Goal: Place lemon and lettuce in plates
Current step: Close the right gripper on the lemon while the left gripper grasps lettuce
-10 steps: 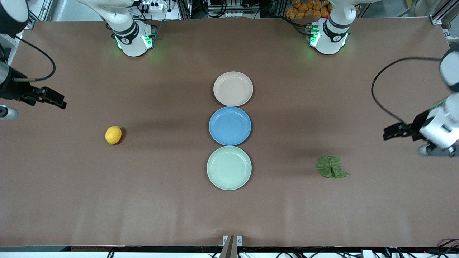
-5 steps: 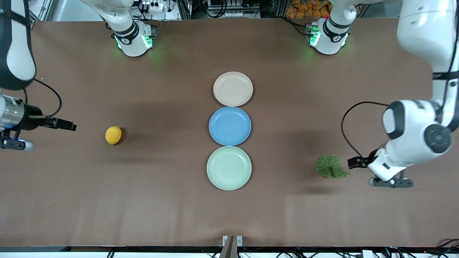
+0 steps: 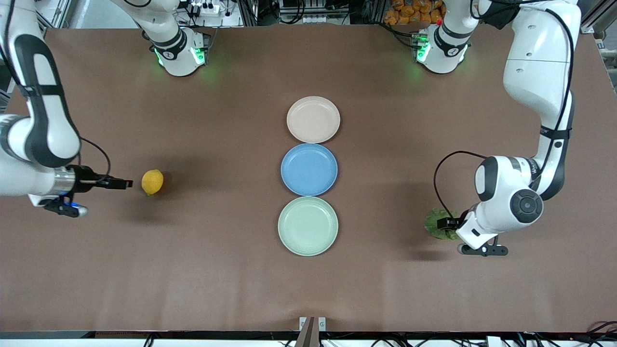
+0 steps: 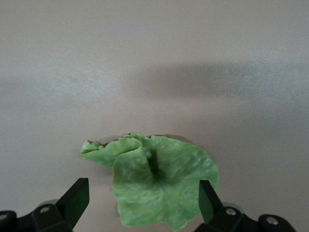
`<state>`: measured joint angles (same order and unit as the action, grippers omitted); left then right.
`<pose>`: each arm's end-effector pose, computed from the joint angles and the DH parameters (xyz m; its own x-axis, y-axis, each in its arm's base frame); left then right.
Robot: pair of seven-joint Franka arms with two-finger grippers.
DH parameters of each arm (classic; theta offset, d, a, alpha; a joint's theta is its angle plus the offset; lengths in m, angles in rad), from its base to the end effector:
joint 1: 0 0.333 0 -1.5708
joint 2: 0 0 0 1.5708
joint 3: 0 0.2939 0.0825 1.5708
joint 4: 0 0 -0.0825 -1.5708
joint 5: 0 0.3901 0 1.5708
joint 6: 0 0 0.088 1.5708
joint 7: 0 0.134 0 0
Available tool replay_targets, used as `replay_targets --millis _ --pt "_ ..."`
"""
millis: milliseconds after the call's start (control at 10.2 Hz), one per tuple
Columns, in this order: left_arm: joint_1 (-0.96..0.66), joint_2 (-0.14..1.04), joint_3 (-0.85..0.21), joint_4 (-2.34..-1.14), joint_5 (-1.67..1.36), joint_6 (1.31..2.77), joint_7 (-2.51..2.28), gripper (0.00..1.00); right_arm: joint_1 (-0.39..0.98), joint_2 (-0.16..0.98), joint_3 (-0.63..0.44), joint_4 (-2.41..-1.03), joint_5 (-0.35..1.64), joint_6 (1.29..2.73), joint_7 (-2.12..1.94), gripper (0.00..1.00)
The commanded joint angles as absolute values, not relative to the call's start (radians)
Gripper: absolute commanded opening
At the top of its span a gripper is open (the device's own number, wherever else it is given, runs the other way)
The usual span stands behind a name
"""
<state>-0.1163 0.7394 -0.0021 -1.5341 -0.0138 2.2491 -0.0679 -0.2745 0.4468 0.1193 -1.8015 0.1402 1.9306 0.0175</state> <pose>0.6898 -0.0826 0.1693 0.9988 -0.0413 -0.0252 -0.0410 -0.9991 0.0103 0.5944 -0.0813 0.2306 0.9255 -0.2068 -0.3173 -0.2656 -0.9516 -0.1544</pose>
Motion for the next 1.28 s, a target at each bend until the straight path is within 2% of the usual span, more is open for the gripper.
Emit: replay_targets --millis 0,394,492,591,689,788,886,985,1083,1182 --pt "-0.112 0.779 0.002 -1.513 -0.006 2.276 -0.086 1.00 -0.249 0.463 0.123 -1.868 0.160 2.020 0.032 1.00" --pt "-0.110 0.818 0.002 -1.513 -0.006 2.286 -0.083 1.00 -0.259 0.509 0.124 -1.897 0.160 2.063 0.019 1.00" --pt "-0.109 0.819 0.002 -1.513 -0.006 2.286 -0.078 0.86 -0.262 0.512 0.124 -1.905 0.158 2.069 0.018 1.00" --pt "-0.110 0.819 0.002 -1.513 -0.006 2.286 -0.077 0.61 -0.264 0.529 0.124 -1.904 0.160 2.072 0.017 1.00" --pt "-0.110 0.819 0.002 -1.513 -0.006 2.286 -0.072 0.31 -0.262 0.541 0.124 -1.904 0.160 2.075 0.017 1.00" --pt "-0.109 0.818 0.002 -1.511 -0.006 2.286 -0.068 0.09 -0.265 0.546 0.124 -1.904 0.160 2.077 0.000 1.00" --pt "-0.109 0.815 0.002 -1.511 -0.006 2.286 -0.067 0.00 -0.271 0.555 0.124 -1.904 0.160 2.083 -0.024 1.00" --pt "-0.112 0.812 0.002 -1.511 0.000 2.286 -0.067 0.00 -0.273 0.560 0.124 -1.901 0.160 2.083 -0.025 1.00" --pt "-0.112 0.802 0.002 -1.511 0.003 2.286 -0.066 0.00 -0.270 0.560 0.124 -1.901 0.160 2.083 -0.023 0.87" --pt "-0.110 0.787 0.002 -1.509 0.006 2.286 -0.064 0.00 -0.271 0.560 0.124 -1.901 0.160 2.083 -0.025 0.57"
